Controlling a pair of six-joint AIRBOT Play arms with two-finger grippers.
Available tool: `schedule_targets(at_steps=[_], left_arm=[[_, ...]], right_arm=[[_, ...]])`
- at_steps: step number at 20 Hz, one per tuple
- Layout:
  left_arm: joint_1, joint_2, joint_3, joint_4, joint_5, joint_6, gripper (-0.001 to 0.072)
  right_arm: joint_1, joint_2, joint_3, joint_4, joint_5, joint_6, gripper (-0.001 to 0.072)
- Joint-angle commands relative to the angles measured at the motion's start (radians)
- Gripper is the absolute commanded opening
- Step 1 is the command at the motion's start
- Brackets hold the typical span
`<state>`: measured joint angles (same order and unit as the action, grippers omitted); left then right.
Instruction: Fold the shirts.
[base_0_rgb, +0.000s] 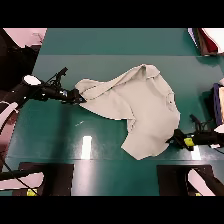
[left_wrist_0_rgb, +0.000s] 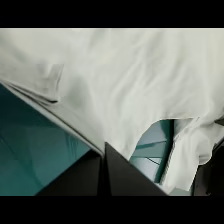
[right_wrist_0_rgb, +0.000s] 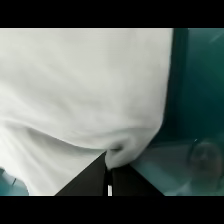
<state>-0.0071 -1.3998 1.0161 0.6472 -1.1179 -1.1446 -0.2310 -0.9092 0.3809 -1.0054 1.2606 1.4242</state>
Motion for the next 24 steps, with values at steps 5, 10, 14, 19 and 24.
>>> schedule_targets(at_steps=[5, 10, 14, 19, 24], left_arm=[[0.166, 0.191, 0.292, -0.02, -0.156, -0.063, 0.0024], [0.197, 0.358, 0.726, -0.065, -0.045, -0.089, 0.0024], [0.197, 0.425, 1.048, -0.06, 0.04, -0.088, 0.0024], [0.197, 0.549, 1.129, -0.064, 0.142, -0.086, 0.0025], [0.197, 0.631, 1.129, -0.073, 0.141, -0.09, 0.0024]], right_arm=[[-0.034, 0.214, 0.487, 0.037, -0.099, 0.06, 0.0017], [-0.053, 0.217, 0.981, 0.044, -0.26, 0.037, 0.0017], [-0.053, 0.217, 1.256, 0.034, -0.285, -0.02, 0.0017], [-0.053, 0.225, 1.46, 0.028, -0.282, -0.092, 0.0017], [-0.053, 0.219, 1.645, -0.158, -0.196, -0.093, 0.0016]])
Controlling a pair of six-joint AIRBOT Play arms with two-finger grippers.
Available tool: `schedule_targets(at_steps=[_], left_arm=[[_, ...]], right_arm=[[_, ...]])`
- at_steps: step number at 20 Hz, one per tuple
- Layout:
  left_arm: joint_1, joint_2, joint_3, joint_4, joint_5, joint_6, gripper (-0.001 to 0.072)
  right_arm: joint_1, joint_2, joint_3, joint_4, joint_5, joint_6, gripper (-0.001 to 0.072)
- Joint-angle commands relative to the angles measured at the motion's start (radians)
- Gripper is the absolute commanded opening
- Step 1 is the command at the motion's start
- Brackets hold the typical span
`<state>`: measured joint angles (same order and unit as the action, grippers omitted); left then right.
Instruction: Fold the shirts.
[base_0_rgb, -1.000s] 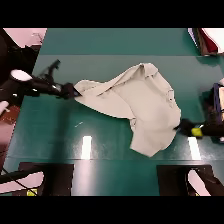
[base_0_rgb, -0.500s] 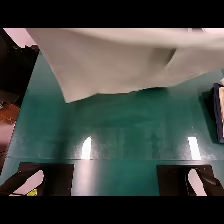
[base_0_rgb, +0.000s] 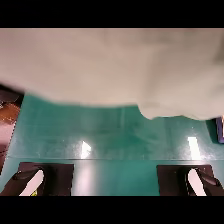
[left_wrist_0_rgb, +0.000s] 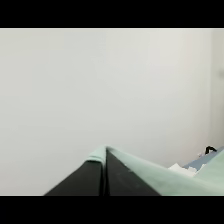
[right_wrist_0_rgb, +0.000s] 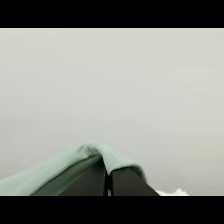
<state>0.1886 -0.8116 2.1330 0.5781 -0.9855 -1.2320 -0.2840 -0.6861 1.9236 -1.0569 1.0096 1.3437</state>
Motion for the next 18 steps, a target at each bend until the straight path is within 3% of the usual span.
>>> schedule_targets(at_steps=[1, 5, 10, 14, 18], left_arm=[[0.001, 0.043, 0.012, 0.002, -0.013, -0.02, 0.0024], [0.001, 0.028, -0.188, 0.104, -0.1, -0.126, 0.0024], [-0.016, -0.09, -0.652, 0.143, -0.222, -0.156, 0.0024], [-0.117, -0.306, -0.916, 0.27, -0.187, -0.143, 0.0024], [-0.16, -0.594, -0.94, 0.286, -0.003, -0.11, 0.0025]], right_arm=[[-0.001, -0.014, 0.132, -0.13, 0.102, -0.01, 0.0016], [0.0, -0.128, 0.147, -0.133, 0.356, 0.066, 0.0015], [0.004, -0.362, -0.121, -0.002, 0.598, 0.117, 0.0015], [0.082, -0.573, -0.343, -0.016, 0.611, 0.122, 0.0015], [0.153, -0.797, -0.436, -0.016, 0.447, 0.121, 0.0015]])
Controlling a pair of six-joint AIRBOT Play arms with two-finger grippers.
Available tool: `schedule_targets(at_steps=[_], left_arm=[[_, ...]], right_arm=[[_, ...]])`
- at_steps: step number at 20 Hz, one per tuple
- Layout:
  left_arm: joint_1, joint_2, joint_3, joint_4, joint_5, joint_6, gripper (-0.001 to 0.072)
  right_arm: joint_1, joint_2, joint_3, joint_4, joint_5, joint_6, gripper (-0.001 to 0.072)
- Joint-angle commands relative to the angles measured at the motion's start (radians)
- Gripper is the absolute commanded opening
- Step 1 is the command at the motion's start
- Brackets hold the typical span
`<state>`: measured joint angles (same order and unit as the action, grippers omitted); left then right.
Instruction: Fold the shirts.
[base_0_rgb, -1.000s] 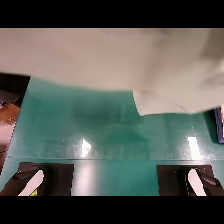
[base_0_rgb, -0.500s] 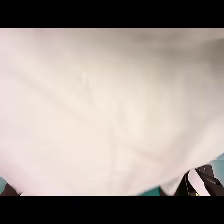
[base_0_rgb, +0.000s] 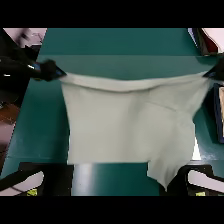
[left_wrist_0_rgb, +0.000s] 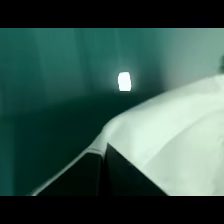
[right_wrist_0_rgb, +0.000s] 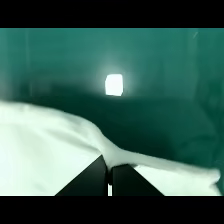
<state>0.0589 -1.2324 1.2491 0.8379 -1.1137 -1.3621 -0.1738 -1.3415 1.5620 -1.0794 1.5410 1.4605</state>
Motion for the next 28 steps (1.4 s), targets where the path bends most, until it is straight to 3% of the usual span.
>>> schedule_targets(at_steps=[1, 8, 11, 14, 17, 19, 24, 28], left_arm=[[-0.029, -0.227, -0.045, 0.016, 0.191, 0.019, 0.0025], [-0.029, -0.336, 0.162, -0.058, 0.402, 0.096, 0.0024], [-0.029, -0.336, 0.222, -0.025, 0.378, 0.126, 0.0025], [-0.029, -0.338, 0.225, 0.05, 0.269, 0.125, 0.0024], [-0.029, -0.351, 0.212, 0.158, 0.164, 0.124, 0.0025], [-0.029, -0.351, 0.173, 0.193, 0.116, 0.121, 0.0025], [-0.029, -0.37, 0.054, 0.214, 0.142, 0.121, 0.0025], [-0.029, -0.399, 0.053, 0.195, 0.148, 0.103, 0.0026]], right_arm=[[0.051, -0.185, -0.071, 0.007, -0.139, 0.005, 0.0015], [0.066, -0.365, 0.171, 0.004, -0.39, -0.004, 0.0015], [0.064, -0.364, 0.247, 0.002, -0.4, -0.033, 0.0015], [0.077, -0.364, 0.252, -0.093, -0.286, -0.049, 0.0014], [0.113, -0.33, 0.147, -0.233, -0.232, -0.048, 0.0014], [0.118, -0.296, 0.043, -0.249, -0.236, -0.048, 0.0015], [0.118, -0.254, -0.164, -0.241, -0.271, -0.046, 0.0016], [0.117, -0.255, -0.235, -0.136, -0.31, -0.044, 0.002]])
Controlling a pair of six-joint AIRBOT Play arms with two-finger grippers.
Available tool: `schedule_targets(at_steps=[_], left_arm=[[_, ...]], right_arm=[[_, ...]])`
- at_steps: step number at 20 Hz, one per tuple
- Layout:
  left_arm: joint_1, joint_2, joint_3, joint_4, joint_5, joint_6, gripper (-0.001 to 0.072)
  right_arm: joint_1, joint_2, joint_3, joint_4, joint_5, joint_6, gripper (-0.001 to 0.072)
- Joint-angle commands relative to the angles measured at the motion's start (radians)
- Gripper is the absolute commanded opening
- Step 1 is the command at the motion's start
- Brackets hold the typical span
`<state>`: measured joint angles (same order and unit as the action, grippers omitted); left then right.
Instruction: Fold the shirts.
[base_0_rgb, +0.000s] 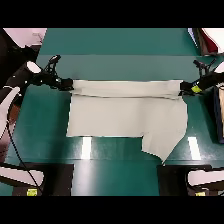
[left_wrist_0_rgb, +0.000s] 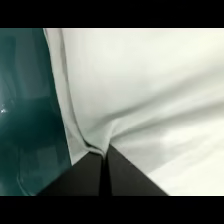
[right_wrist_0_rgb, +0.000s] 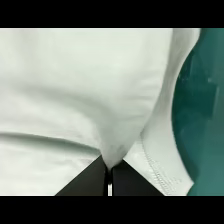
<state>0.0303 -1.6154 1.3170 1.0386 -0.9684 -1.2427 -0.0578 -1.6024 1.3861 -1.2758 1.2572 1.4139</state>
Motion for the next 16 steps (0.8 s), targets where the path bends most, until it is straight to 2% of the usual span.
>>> schedule_targets(at_steps=[1, 2, 3, 4, 6, 10, 11, 13, 16], left_arm=[[-0.001, -0.015, -0.014, -0.006, 0.001, -0.018, 0.0026], [0.0, -0.014, -0.014, -0.006, -0.009, -0.018, 0.0061], [0.0, -0.014, -0.014, -0.006, -0.022, -0.019, 0.0313], [0.0, -0.014, -0.014, -0.006, -0.043, -0.035, 0.0549], [0.008, -0.013, -0.008, -0.001, -0.107, -0.04, 0.0534], [0.098, 0.022, 0.009, 0.015, -0.359, -0.04, 0.0533], [0.119, 0.058, -0.027, 0.016, -0.386, -0.036, 0.0534], [0.147, 0.154, -0.159, 0.017, -0.394, -0.013, 0.0533], [0.153, 0.334, -0.427, 0.016, -0.314, -0.015, 0.0533]], right_arm=[[0.002, 0.006, -0.06, 0.082, -0.028, 0.002, 0.0026], [0.002, 0.006, -0.058, 0.1, -0.035, 0.002, 0.0133], [0.0, 0.009, -0.058, 0.115, -0.035, 0.002, 0.0278], [-0.005, 0.014, -0.058, 0.125, -0.035, 0.002, 0.0328], [-0.007, 0.034, -0.058, 0.13, -0.011, 0.003, 0.0328], [-0.033, 0.153, -0.059, 0.122, 0.094, -0.009, 0.0328], [-0.042, 0.19, -0.059, 0.123, 0.122, -0.01, 0.0327], [-0.059, 0.262, -0.059, 0.124, 0.17, -0.01, 0.0326], [-0.067, 0.349, -0.058, 0.125, 0.175, -0.01, 0.0325]])
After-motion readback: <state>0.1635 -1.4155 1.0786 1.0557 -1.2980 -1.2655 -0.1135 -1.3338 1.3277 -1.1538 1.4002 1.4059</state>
